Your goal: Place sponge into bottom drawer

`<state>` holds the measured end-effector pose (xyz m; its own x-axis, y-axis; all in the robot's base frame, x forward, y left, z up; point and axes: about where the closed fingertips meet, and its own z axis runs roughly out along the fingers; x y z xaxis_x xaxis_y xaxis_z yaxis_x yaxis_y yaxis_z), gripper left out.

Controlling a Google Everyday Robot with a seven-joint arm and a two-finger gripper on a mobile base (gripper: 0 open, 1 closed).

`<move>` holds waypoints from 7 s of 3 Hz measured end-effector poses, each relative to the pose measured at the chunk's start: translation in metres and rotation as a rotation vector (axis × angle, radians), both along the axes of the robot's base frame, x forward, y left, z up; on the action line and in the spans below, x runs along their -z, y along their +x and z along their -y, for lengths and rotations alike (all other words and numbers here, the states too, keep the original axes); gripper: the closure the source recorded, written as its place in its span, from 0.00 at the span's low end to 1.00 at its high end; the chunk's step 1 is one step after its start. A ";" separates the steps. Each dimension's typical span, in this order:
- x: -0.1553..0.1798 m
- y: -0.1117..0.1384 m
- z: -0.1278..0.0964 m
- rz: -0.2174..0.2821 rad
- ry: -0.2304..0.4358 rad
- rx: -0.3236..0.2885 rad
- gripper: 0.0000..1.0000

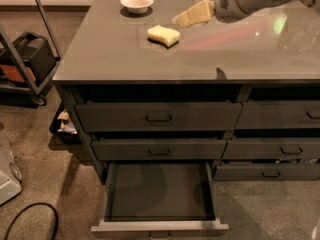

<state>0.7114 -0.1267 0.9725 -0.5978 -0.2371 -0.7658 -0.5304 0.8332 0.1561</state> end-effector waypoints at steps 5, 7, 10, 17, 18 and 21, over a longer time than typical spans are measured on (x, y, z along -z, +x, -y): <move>0.033 0.078 -0.018 0.054 -0.022 0.247 0.00; 0.066 0.138 -0.046 0.022 -0.047 0.258 0.00; 0.112 0.183 -0.075 -0.005 -0.039 0.176 0.00; 0.065 0.069 -0.062 0.130 0.110 -0.243 1.00; 0.072 0.009 -0.045 0.116 0.199 -0.405 1.00; 0.117 -0.106 -0.038 0.010 0.283 -0.835 1.00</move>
Offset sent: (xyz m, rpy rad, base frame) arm 0.0089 0.0019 0.0038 0.0286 -0.0197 -0.0320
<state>0.6052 -0.0891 0.8559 -0.3075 -0.3943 -0.8660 -0.9512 0.1040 0.2904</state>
